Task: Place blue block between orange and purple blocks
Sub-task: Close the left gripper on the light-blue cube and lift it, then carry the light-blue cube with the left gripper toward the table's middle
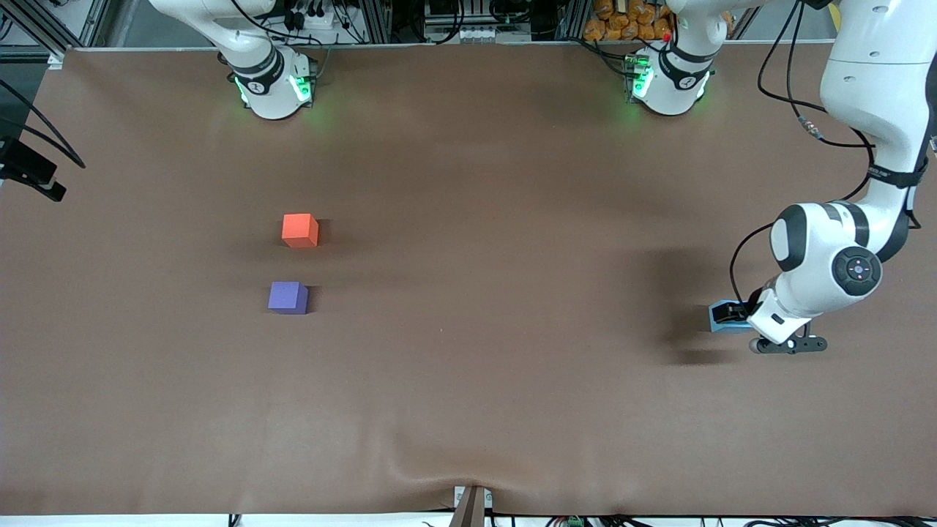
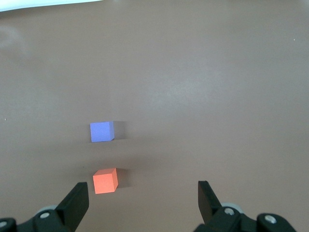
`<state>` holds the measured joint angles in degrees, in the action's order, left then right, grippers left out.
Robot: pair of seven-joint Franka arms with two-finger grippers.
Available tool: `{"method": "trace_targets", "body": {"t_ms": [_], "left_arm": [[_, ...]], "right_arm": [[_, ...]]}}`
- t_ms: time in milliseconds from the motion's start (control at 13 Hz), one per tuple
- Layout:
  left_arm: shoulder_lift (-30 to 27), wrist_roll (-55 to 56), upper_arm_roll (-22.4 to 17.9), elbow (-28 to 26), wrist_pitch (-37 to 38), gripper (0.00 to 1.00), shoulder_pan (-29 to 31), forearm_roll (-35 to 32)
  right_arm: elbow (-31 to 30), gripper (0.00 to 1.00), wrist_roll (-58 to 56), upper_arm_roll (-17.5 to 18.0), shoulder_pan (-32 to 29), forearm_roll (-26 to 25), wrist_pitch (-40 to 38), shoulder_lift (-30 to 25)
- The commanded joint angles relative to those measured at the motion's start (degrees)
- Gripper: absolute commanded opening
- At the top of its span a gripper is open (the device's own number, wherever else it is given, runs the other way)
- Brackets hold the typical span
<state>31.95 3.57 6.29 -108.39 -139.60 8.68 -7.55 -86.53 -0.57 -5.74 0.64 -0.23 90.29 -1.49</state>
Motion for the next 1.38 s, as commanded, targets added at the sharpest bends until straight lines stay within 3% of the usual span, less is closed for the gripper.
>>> {"method": "trace_targets", "body": {"t_ms": [0,77,154,231,462,692,1000,1308], "left_arm": [[1.01,-0.40,0.30,-1.30,-2.87,0.84,0.98,-0.27],[1.01,-0.40,0.39,-1.38,-2.87,0.52,0.90,-0.27],[0.75,-0.49,0.65,-1.38,-2.78,0.09,0.55,-0.27],[0.40,-0.58,0.82,-1.30,-2.61,0.00,0.28,-0.27],[-0.74,-0.76,6.08,-0.68,1.07,0.00,-0.16,-0.80],[-1.19,-0.06,12.85,4.31,7.83,0.00,-3.13,-0.80],[0.91,5.27,13.39,12.57,9.96,0.00,-18.31,0.25],[8.11,17.41,12.61,23.38,9.96,0.00,-33.35,-0.10]], "right_arm": [[0.75,1.00,0.66,0.47,-0.38,0.23,-0.73,0.09],[0.75,1.00,0.66,0.47,-0.38,0.23,-0.73,0.09],[0.75,1.00,0.66,0.47,-0.38,0.23,-0.64,0.09],[0.75,1.00,0.66,0.47,-0.46,0.23,-0.64,0.09],[0.75,1.00,0.66,0.47,-0.46,0.23,-0.47,0.09],[0.75,1.00,0.66,0.47,-0.46,0.23,-0.82,0.09],[0.75,1.00,0.66,0.47,-0.38,0.23,-0.29,0.18],[0.75,1.00,0.66,0.47,-0.38,0.23,-0.11,0.18]]}}
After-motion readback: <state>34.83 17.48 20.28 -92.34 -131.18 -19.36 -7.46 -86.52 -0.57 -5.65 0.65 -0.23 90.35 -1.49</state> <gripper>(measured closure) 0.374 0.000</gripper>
